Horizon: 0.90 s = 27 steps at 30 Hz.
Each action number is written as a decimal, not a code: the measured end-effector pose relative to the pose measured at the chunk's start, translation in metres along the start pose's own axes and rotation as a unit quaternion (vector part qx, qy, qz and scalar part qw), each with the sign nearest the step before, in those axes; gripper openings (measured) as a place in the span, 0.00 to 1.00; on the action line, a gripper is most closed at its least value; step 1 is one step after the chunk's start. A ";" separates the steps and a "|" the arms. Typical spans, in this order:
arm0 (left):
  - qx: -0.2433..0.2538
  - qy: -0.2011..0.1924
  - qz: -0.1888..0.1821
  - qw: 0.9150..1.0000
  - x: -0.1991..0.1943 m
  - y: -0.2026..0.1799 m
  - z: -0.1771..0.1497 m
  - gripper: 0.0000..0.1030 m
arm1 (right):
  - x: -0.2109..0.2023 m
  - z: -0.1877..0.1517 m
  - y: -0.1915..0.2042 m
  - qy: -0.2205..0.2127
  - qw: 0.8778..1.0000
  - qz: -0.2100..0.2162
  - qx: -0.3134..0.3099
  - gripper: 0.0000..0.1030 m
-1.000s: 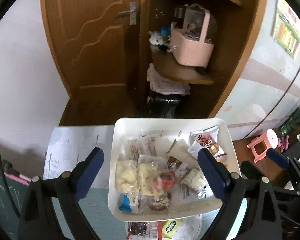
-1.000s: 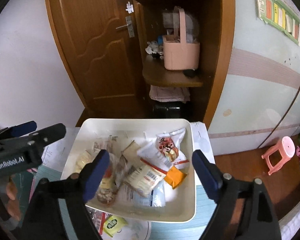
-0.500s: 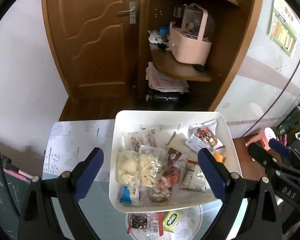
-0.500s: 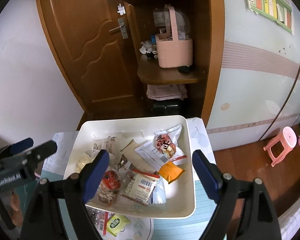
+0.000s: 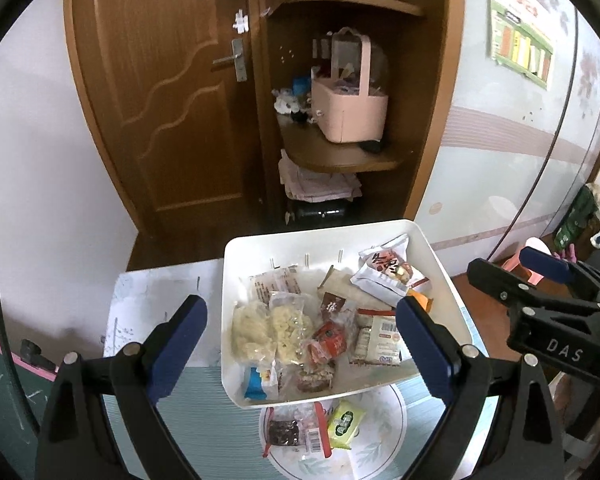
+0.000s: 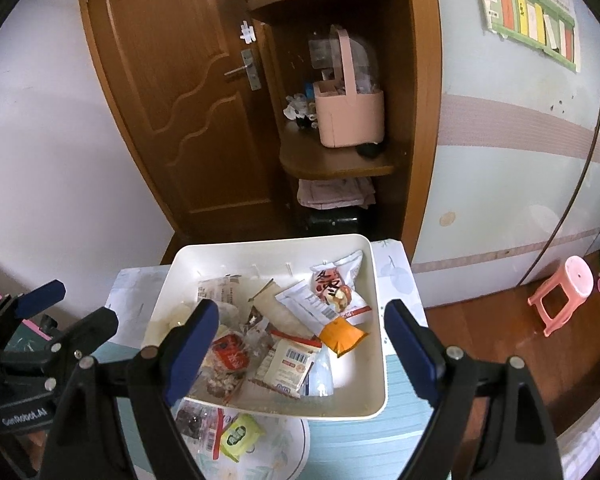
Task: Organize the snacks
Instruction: 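Move both tools back from the tray toward the remaining snacks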
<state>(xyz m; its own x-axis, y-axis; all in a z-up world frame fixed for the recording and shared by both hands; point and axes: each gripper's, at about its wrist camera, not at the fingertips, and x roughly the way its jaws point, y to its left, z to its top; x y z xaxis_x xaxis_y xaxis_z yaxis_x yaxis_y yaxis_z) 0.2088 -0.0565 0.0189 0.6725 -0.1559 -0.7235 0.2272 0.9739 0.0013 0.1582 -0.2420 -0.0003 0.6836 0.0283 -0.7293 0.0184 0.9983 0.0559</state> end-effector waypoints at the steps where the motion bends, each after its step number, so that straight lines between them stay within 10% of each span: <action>1: 0.002 -0.005 0.001 1.000 -0.005 -0.001 -0.002 0.92 | -0.002 -0.001 0.001 -0.001 1.000 0.000 -0.001 0.83; 19: 0.013 -0.074 0.039 0.996 -0.060 -0.007 -0.045 0.99 | -0.048 -0.053 0.000 -0.043 0.998 -0.010 -0.045 0.83; 27: 0.006 -0.011 0.045 0.999 -0.033 0.009 -0.096 0.99 | -0.017 -0.097 0.008 0.019 0.996 0.025 -0.078 0.83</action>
<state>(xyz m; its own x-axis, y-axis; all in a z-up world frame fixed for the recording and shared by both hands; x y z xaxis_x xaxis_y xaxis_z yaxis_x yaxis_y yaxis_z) 0.1213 -0.0272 -0.0235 0.7053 -0.0720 -0.7053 0.1743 0.9819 0.0740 0.0760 -0.2300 -0.0530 0.6522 0.0767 -0.7542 -0.1310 0.9913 -0.0124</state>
